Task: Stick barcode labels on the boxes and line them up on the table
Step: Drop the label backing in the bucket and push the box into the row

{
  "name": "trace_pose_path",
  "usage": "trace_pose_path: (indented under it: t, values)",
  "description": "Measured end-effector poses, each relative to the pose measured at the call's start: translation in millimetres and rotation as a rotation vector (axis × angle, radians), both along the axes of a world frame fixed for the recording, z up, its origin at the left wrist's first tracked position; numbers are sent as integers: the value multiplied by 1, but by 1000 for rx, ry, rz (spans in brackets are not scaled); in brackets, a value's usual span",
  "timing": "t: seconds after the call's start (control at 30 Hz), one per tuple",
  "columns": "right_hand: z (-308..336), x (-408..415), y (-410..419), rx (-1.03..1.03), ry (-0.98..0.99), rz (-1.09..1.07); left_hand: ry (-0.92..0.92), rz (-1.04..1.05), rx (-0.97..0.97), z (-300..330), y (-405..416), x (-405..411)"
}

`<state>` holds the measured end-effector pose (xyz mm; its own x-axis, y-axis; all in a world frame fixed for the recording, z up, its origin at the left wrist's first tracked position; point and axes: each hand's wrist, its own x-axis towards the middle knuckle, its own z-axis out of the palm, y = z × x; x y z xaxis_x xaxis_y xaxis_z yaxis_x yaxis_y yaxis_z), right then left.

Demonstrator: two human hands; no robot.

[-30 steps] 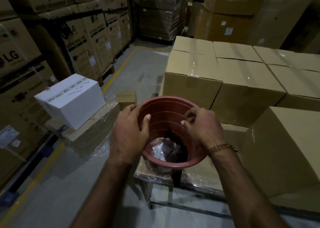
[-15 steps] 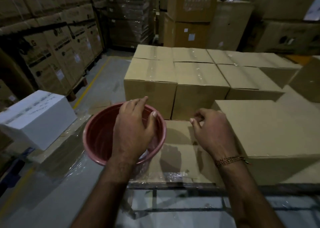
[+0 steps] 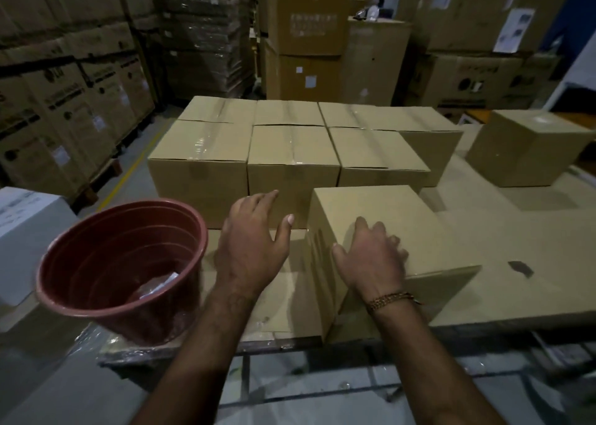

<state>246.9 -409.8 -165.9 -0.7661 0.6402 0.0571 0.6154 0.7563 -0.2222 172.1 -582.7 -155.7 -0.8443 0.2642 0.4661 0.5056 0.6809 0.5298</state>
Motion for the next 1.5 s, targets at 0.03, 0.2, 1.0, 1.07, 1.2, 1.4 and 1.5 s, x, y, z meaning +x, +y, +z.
trace_pose_path:
  t: [0.03, 0.2, 1.0, 1.07, 1.2, 1.4, 1.5]
  values:
    - [2, 3, 6, 5, 14, 8, -16, 8, -7, -2, 8, 3]
    - [23, 31, 67, -68, 187, 54, -105, 32, -30, -11, 53, 17]
    - [-9, 182, 374, -514, 421, -379, -647, -496, 309, -72, 334, 74]
    - [-19, 184, 391, -528, 441, -414, -618, -496, 286, -78, 357, 74]
    - [-32, 174, 421, -524, 517, -434, -565, -468, 281, -83, 394, 64]
    - [-34, 139, 467, -542, 558, -400, -626, -469, 319, -86, 434, 32]
    - [-37, 119, 497, -576, 552, -383, -609, -400, 353, -85, 457, 26]
